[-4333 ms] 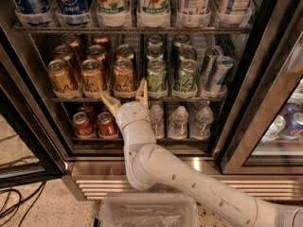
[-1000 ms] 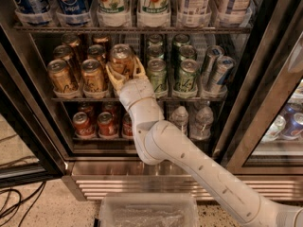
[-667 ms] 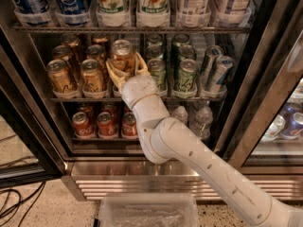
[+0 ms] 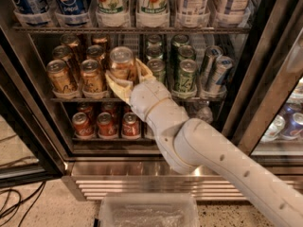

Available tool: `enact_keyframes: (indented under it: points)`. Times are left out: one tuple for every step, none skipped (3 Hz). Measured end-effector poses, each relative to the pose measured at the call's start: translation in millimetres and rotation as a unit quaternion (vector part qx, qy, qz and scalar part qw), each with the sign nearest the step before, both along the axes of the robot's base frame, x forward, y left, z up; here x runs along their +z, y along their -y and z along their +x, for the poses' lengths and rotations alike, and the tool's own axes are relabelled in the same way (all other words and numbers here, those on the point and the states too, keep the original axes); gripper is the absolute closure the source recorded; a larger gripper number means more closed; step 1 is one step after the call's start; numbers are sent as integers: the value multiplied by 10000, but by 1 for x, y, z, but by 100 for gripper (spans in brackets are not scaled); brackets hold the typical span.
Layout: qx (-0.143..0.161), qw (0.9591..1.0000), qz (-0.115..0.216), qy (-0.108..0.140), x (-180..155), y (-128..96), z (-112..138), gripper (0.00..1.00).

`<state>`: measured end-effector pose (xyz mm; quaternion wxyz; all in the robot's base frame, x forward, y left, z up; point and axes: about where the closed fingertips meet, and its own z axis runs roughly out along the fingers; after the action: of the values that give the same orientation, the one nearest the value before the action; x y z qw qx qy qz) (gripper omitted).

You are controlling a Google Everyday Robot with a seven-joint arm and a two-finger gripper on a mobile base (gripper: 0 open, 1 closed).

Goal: Pick orange can from middle shelf of fridge

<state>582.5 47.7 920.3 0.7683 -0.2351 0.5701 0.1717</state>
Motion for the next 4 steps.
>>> enact_keyframes:
  points:
    - [477, 9975, -134, -504, -8, 9, -35, 100]
    - [897, 9910, -36, -992, -17, 20, -68, 100]
    - [1422, 9828, 88, -1175, -22, 24, -107, 100]
    - [1800, 9788, 111, -973, -24, 26, -148, 100]
